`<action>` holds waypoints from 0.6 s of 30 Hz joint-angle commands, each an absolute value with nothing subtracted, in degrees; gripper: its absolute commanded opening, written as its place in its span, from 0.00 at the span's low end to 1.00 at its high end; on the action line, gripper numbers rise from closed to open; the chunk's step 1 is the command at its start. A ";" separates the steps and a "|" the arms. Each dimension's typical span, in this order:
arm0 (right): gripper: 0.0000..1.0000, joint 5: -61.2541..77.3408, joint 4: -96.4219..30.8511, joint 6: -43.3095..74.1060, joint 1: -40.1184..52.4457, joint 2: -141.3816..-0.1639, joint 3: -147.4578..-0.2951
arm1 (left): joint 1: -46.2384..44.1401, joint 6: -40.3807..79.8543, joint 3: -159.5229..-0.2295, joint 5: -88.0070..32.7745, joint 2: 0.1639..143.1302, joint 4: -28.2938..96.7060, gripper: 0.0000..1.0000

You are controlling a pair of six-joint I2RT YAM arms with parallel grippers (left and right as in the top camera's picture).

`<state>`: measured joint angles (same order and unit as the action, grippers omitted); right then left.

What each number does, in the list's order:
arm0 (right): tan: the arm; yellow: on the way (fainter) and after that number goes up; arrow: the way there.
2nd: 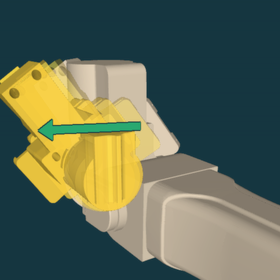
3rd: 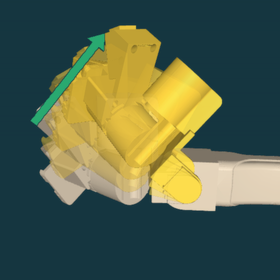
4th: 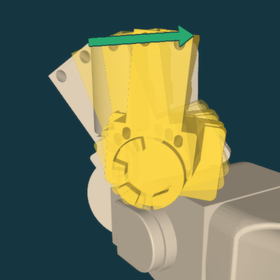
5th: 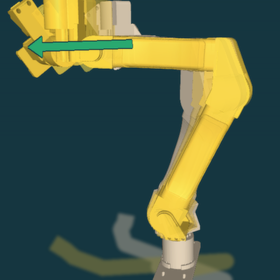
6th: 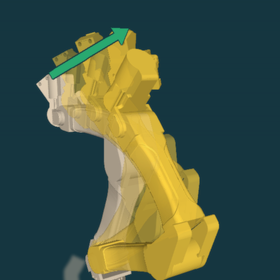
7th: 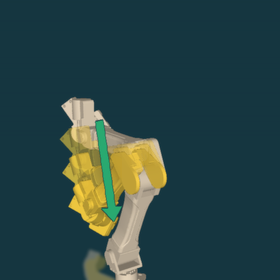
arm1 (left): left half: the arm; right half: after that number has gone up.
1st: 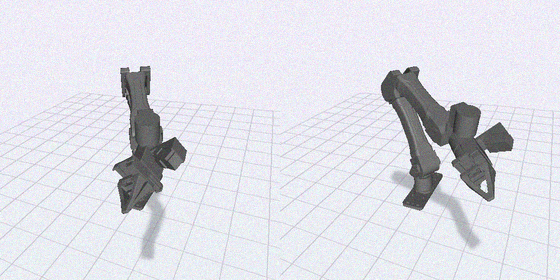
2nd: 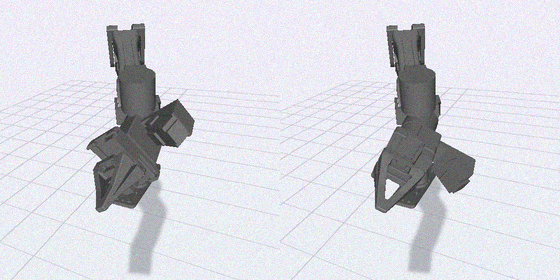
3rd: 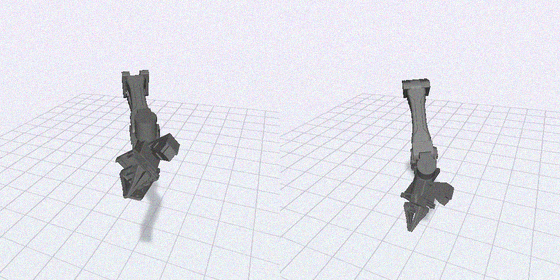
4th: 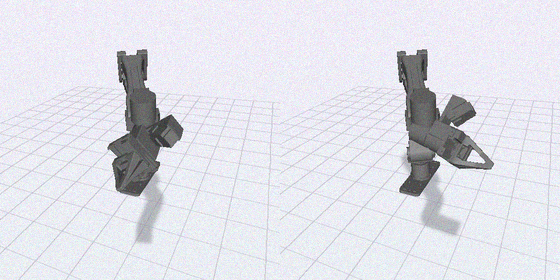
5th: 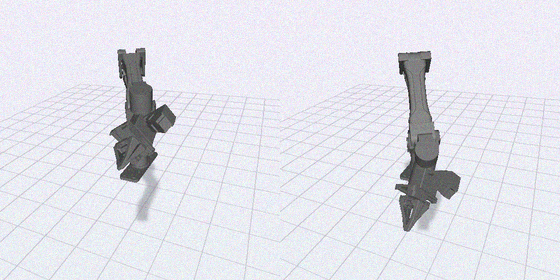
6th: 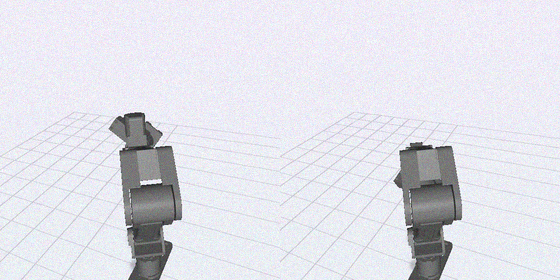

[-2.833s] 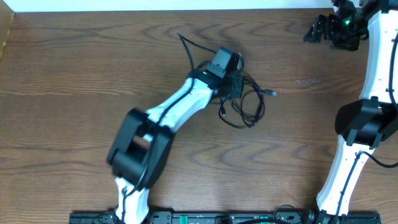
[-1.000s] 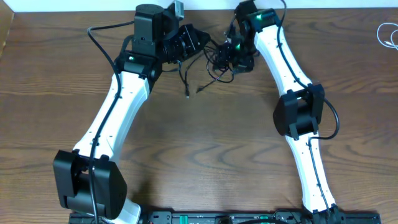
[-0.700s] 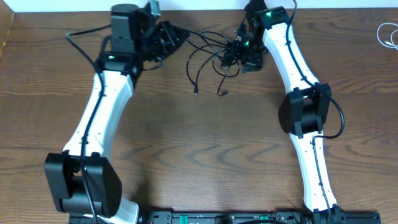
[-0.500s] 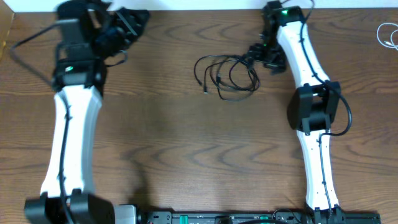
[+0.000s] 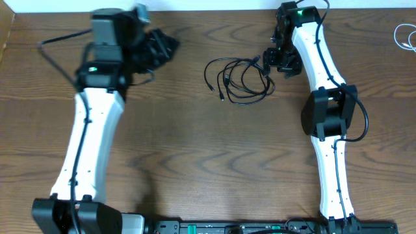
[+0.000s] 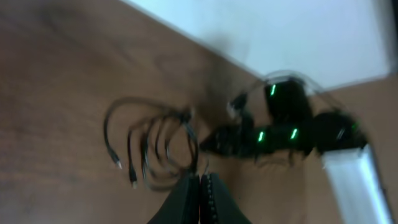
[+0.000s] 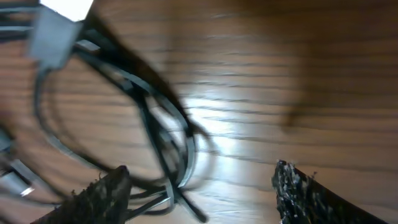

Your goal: Untangle cables

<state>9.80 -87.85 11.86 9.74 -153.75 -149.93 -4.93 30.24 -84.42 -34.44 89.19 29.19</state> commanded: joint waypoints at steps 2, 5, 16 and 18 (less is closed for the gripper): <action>0.69 20.34 -88.03 8.05 6.98 -153.12 -150.06 | -12.23 26.61 -84.60 -27.64 92.58 29.74 0.09; 0.70 21.61 -88.05 8.08 4.54 -151.00 -150.10 | -16.60 27.11 -84.60 -22.65 95.11 29.19 0.17; 0.76 21.54 -88.79 8.03 -2.70 -146.19 -150.10 | -28.47 38.33 -84.60 -7.55 111.20 14.44 0.51; 0.76 21.37 -89.25 7.14 -2.92 -146.26 -150.10 | -29.82 39.46 -84.60 -6.13 114.56 11.07 0.51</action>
<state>20.16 -88.77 8.62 -3.51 -147.85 -149.93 -27.90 35.68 -84.42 -11.05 109.93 13.50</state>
